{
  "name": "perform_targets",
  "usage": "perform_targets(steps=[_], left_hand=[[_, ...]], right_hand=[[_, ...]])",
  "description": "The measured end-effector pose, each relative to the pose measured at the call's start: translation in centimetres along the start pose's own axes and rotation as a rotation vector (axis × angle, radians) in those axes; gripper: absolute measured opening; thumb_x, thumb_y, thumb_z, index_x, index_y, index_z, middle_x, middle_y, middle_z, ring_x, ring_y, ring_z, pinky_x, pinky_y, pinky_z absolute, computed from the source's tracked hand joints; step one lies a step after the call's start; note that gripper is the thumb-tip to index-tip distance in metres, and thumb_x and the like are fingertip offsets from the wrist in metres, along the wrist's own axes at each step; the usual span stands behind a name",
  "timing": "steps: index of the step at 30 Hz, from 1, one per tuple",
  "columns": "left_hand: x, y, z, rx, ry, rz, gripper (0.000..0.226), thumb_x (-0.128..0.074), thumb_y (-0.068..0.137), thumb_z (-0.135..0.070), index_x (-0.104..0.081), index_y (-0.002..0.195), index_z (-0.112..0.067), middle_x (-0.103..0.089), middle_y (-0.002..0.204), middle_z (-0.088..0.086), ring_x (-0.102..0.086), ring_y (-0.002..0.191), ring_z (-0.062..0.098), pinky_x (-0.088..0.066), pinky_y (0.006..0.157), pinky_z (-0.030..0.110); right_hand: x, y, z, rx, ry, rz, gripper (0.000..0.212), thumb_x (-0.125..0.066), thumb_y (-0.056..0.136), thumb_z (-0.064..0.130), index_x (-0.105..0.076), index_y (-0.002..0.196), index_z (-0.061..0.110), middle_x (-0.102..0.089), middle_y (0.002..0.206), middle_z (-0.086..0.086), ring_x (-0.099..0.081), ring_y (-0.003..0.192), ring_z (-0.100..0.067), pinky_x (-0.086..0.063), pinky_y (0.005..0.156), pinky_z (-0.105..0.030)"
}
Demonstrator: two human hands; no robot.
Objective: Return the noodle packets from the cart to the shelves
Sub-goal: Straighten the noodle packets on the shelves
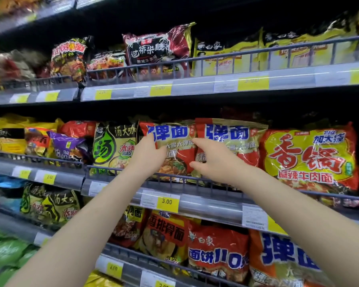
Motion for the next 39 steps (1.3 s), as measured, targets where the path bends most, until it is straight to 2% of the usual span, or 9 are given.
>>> perform_targets(steps=[4,8,10,14,18,23,29,34,39], left_hand=[[-0.6,-0.5,1.8,0.088,-0.056,0.074,0.037,-0.045,0.094,-0.016,-0.026,0.071,-0.037,-0.049,0.077,-0.008,-0.043,0.058,0.007,-0.033,0.048,0.019],[-0.7,-0.2,2.3,0.104,-0.090,0.107,0.011,-0.047,0.092,-0.015,-0.049,0.101,-0.020,-0.059,0.086,0.005,-0.047,0.061,0.013,-0.038,0.051,0.022],[-1.0,-0.1,2.3,0.111,-0.105,0.129,0.019,-0.048,0.091,-0.015,-0.049,0.110,-0.015,-0.060,0.089,0.006,-0.049,0.064,0.013,-0.039,0.053,0.023],[-1.2,0.2,2.6,0.119,-0.106,0.150,0.034,-0.045,0.092,-0.014,-0.041,0.125,-0.012,-0.057,0.100,0.003,-0.048,0.066,0.010,-0.036,0.052,0.023],[-1.4,0.2,3.2,0.087,-0.093,0.174,0.037,-0.046,0.092,-0.011,-0.041,0.128,-0.010,-0.057,0.112,0.003,-0.049,0.075,0.007,-0.037,0.057,0.020],[-0.4,-0.8,2.7,0.004,-0.019,0.189,0.053,-0.047,0.094,-0.012,-0.027,0.143,-0.008,-0.035,0.147,0.008,-0.038,0.126,0.018,-0.032,0.102,0.030],[1.0,-1.0,2.8,-0.265,0.357,0.121,0.064,-0.057,0.090,-0.020,-0.025,0.145,-0.014,-0.021,0.154,0.001,-0.032,0.136,0.021,-0.036,0.106,0.036],[1.4,1.2,3.9,-0.268,0.570,0.100,0.093,-0.069,0.080,-0.038,-0.009,0.149,-0.021,-0.005,0.158,0.003,-0.028,0.138,0.027,-0.039,0.106,0.043],[0.3,3.5,3.9,-0.342,0.810,0.155,0.113,-0.069,0.071,-0.056,0.005,0.149,-0.023,0.010,0.158,0.003,0.002,0.145,0.027,-0.009,0.116,0.047]], right_hand=[[-1.8,1.3,-0.3,-0.148,0.127,0.031,0.062,-0.052,0.094,0.018,-0.023,0.148,0.010,-0.053,0.135,-0.010,-0.059,0.113,-0.021,-0.045,0.096,-0.034],[-2.8,2.5,-1.3,-0.288,0.238,0.033,0.054,-0.050,0.091,0.011,-0.031,0.141,0.007,-0.059,0.112,-0.010,-0.061,0.096,-0.021,-0.054,0.073,-0.031],[-3.0,3.0,-1.1,-0.312,0.252,0.040,0.055,-0.047,0.090,0.007,-0.029,0.142,0.005,-0.056,0.090,-0.005,-0.054,0.070,-0.014,-0.044,0.051,-0.022],[-3.0,3.5,-0.6,-0.333,0.289,-0.002,0.050,-0.047,0.090,0.006,-0.034,0.138,0.002,-0.050,0.088,-0.002,-0.043,0.057,-0.008,-0.032,0.042,-0.016],[-3.6,3.2,0.2,-0.299,0.264,-0.013,0.061,-0.049,0.087,0.003,-0.028,0.144,0.005,-0.057,0.095,-0.007,-0.050,0.062,-0.012,-0.041,0.048,-0.022],[-3.9,3.0,0.5,-0.287,0.221,0.023,0.066,-0.051,0.088,0.004,-0.023,0.147,0.006,-0.055,0.098,-0.006,-0.055,0.073,-0.015,-0.048,0.058,-0.023],[-1.6,2.2,1.8,-0.150,-0.101,-0.185,0.055,-0.058,0.090,0.015,-0.037,0.141,0.009,-0.045,0.140,-0.009,-0.055,0.113,-0.025,-0.051,0.091,-0.035],[-1.0,3.1,2.4,0.011,-0.535,-0.188,0.095,-0.071,0.077,0.045,-0.018,0.149,0.013,-0.021,0.157,-0.010,-0.024,0.143,-0.026,-0.023,0.115,-0.039],[-2.4,4.9,1.6,0.027,-0.627,-0.094,0.123,-0.070,0.067,0.062,0.007,0.151,0.016,0.007,0.160,-0.006,0.006,0.148,-0.025,0.001,0.120,-0.043]])
Point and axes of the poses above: each hand's wrist, its own y-axis towards the middle knuckle, its own x-axis out of the back of the hand, z = x × y, the point moved 9 cm from there along y, towards the middle knuckle
